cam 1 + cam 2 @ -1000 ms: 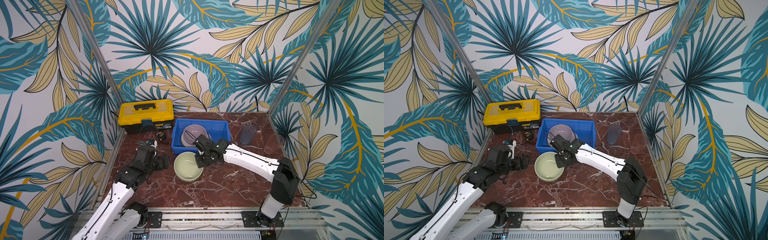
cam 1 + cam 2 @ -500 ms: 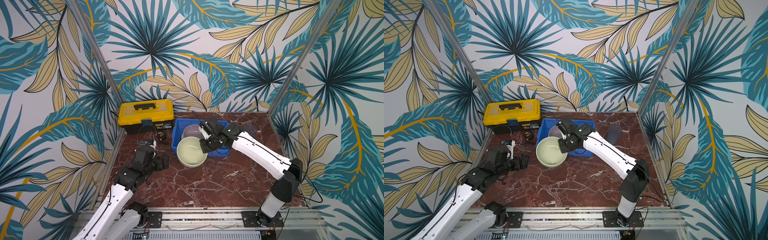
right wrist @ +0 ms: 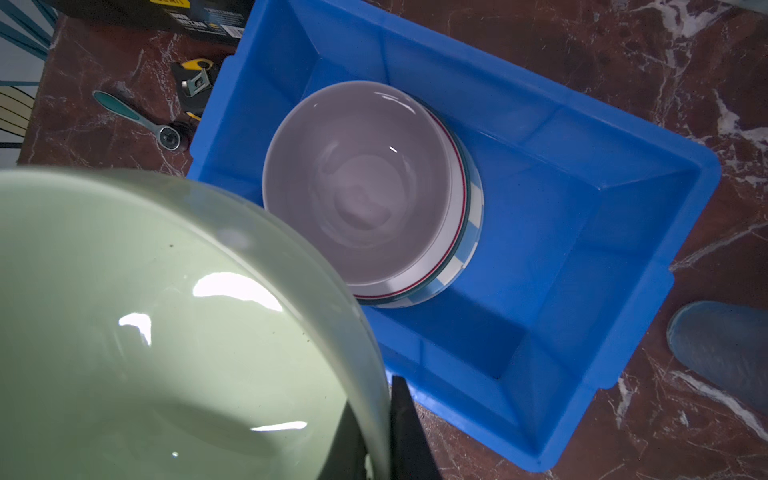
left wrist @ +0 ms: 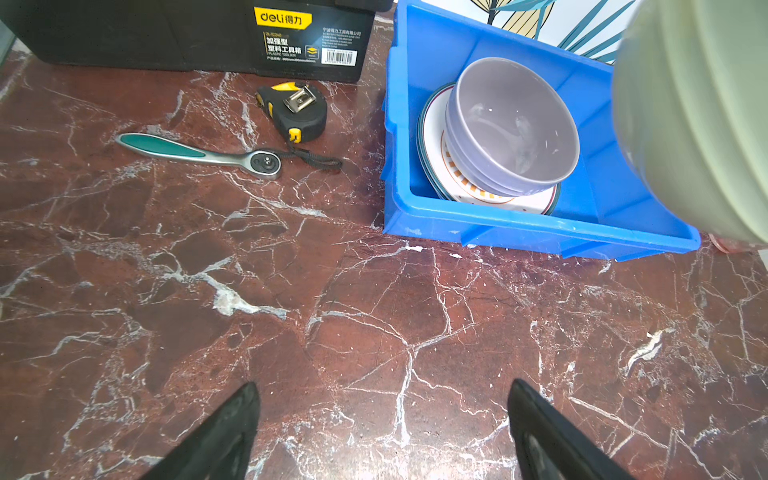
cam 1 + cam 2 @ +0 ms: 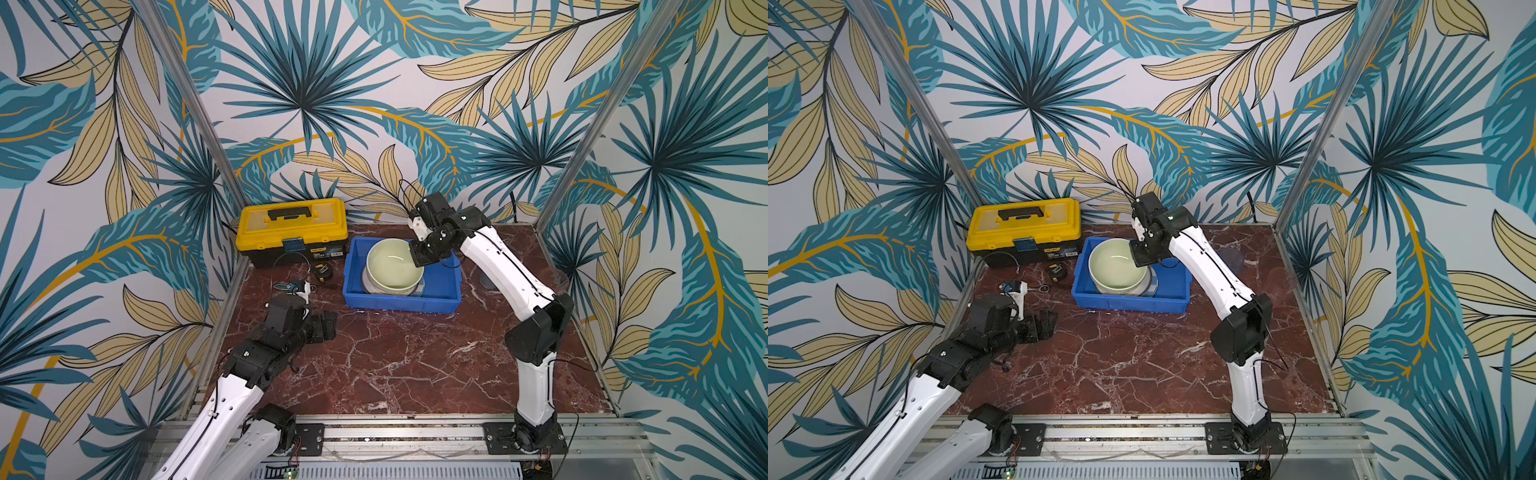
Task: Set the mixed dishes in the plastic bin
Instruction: 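Carry the green bowl over the blue bin with the right gripper, then lower the green bowl onto the lavender bowl and open the right gripper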
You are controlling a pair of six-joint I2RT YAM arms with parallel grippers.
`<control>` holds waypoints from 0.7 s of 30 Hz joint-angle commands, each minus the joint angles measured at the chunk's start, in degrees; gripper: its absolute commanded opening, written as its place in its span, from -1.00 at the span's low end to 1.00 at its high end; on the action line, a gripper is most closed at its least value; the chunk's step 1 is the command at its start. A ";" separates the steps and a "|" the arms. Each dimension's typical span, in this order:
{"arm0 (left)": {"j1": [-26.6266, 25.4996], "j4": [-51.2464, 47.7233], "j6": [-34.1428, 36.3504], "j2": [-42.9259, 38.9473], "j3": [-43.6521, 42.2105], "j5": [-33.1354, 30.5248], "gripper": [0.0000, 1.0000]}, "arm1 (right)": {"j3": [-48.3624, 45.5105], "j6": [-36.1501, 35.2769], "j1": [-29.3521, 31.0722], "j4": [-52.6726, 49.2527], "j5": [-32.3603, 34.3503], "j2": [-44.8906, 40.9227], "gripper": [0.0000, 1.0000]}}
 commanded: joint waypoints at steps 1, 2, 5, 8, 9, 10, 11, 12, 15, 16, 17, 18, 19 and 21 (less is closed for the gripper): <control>0.25 1.03 -0.06 -1.04 -0.45 -0.42 0.87 | 6.20 -1.17 -1.16 -1.21 -2.63 1.92 -1.00; 0.20 1.04 0.02 -1.06 -0.40 -0.36 0.87 | 7.59 -0.98 -1.54 -1.17 -2.64 3.05 -1.00; 0.23 1.04 0.29 -0.81 -0.13 0.10 0.87 | 8.79 0.02 -2.41 0.70 -2.53 4.98 -1.00; 0.26 1.04 0.30 -0.69 -0.13 0.61 0.87 | 8.79 0.79 -3.03 2.80 -2.68 6.36 -1.00; 0.20 1.04 0.29 -0.71 -0.13 0.74 0.87 | 8.79 0.98 -3.15 3.44 -2.70 6.75 -1.00; 0.17 1.04 0.21 -0.75 -0.14 0.73 0.87 | 8.79 1.22 -3.23 4.14 -2.67 7.13 -1.00; 0.23 1.04 0.21 -0.81 -0.21 0.78 0.87 | 8.70 1.48 -3.35 4.85 -2.53 7.49 -1.00; 0.20 1.04 0.12 -0.81 -0.22 0.73 0.87 | 8.70 1.68 -3.36 5.46 -2.54 7.80 -1.00; 0.24 1.04 -0.03 -0.83 -0.40 0.64 0.87 | 8.70 2.19 -3.53 7.61 -3.42 8.70 -1.00; 0.17 1.05 -0.06 -0.80 -0.40 0.64 0.87 | 8.70 2.39 -3.53 8.40 -3.53 9.08 -1.00; 0.17 1.04 -0.10 -0.82 -0.48 0.64 0.87 | 8.70 2.54 -3.59 8.93 -3.71 9.41 -1.00; 0.22 1.04 -0.14 -0.81 -0.48 0.61 0.87 | 8.76 2.88 -3.55 9.51 -3.76 9.65 -1.00; 0.19 1.02 -0.14 -0.79 -0.48 0.59 0.87 | 8.70 3.20 -3.61 10.04 -3.60 10.09 -1.00; 0.23 1.04 -0.14 -0.79 -0.48 0.66 0.87 | 8.65 3.74 -3.54 10.62 -3.16 10.87 -1.00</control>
